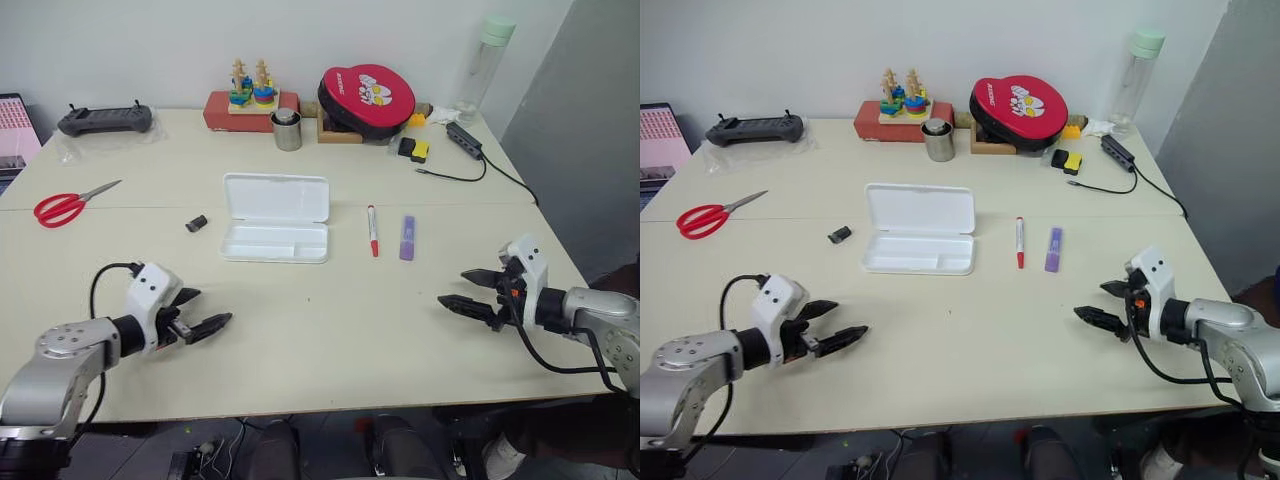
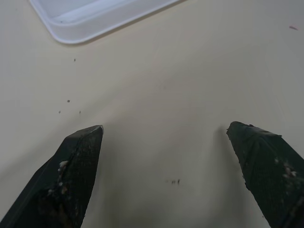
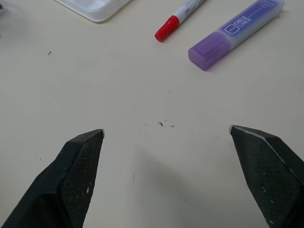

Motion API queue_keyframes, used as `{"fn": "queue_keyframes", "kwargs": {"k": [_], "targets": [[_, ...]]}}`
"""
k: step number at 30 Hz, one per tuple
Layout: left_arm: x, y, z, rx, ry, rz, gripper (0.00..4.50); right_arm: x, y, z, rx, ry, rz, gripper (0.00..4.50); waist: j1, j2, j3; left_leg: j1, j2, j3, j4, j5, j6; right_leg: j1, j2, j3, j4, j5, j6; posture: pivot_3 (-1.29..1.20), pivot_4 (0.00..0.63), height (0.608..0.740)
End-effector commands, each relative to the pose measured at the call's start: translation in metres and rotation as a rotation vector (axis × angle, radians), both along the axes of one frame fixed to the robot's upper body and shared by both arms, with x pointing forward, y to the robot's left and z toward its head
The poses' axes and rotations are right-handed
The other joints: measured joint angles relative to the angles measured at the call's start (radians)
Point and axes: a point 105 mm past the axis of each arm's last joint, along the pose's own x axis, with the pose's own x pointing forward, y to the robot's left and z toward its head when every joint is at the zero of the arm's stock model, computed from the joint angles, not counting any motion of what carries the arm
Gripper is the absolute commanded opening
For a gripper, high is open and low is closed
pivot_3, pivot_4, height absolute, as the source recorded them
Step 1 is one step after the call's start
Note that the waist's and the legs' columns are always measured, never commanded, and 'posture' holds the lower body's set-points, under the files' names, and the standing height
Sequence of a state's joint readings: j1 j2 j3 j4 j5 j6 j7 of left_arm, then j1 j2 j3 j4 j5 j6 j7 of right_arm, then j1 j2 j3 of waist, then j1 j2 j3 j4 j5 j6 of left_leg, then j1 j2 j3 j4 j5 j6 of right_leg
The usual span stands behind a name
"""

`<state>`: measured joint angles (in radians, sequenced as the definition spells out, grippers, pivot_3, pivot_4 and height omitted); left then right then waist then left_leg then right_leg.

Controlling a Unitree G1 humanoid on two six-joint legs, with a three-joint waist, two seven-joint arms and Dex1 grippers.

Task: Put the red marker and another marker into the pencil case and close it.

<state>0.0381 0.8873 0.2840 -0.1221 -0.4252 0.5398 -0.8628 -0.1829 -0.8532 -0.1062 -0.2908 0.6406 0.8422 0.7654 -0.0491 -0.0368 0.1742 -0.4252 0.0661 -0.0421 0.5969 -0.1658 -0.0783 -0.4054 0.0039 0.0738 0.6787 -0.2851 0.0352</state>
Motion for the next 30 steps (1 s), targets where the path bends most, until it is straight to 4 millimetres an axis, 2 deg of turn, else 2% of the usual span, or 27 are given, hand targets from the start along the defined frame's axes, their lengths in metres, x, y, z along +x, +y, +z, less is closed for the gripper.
{"fn": "queue_keyframes", "kwargs": {"k": [1, 5, 10, 27, 30], "targets": [[-0.003, 0.008, 0.019, -0.013, -0.029, -0.015, 4.5, 0.005, 0.002, 0.011, -0.002, -0.045, 0.013, 4.44, 0.0, 0.0, 0.0, 0.0, 0.0, 0.0, 0.0, 0.0, 0.0, 0.0, 0.0, 0.0, 0.0, 0.0, 0.0, 0.0, 0.15, 0.74], [-0.004, 0.007, 0.02, 0.002, -0.012, -0.031, 4.5, 0.004, 0.007, 0.008, 0.005, -0.043, 0.02, 4.44, 0.0, 0.0, 0.0, 0.0, 0.0, 0.001, 0.0, 0.0, 0.0, 0.0, -0.001, 0.0, 0.0, 0.0, 0.0, 0.0, 0.15, 0.74], [-0.001, -0.001, 0.009, 0.032, 0.021, -0.063, 4.5, 0.007, 0.004, 0.005, 0.01, -0.048, -0.003, 4.44, 0.0, 0.0, 0.0, 0.0, 0.0, 0.001, 0.0, 0.0, 0.0, 0.0, -0.001, 0.0, 0.0, 0.0, 0.0, 0.0, 0.15, 0.74], [0.008, -0.004, 0.006, 0.099, 0.043, -0.12, 4.5, 0.0, 0.009, -0.001, 0.039, -0.023, 0.001, 4.44, 0.0, 0.0, 0.0, 0.0, 0.0, 0.001, 0.0, 0.0, 0.0, 0.0, -0.001, 0.0, 0.0, 0.0, 0.0, 0.0, 0.15, 0.74], [0.015, -0.007, 0.013, 0.077, 0.003, -0.129, 4.5, 0.002, 0.013, 0.005, 0.054, -0.064, 0.012, 4.44, 0.001, 0.0, 0.0, 0.0, 0.0, 0.001, 0.0, 0.0, 0.0, 0.0, -0.001, 0.0, 0.0, 0.0, 0.0, 0.0, 0.15, 0.74]]}}
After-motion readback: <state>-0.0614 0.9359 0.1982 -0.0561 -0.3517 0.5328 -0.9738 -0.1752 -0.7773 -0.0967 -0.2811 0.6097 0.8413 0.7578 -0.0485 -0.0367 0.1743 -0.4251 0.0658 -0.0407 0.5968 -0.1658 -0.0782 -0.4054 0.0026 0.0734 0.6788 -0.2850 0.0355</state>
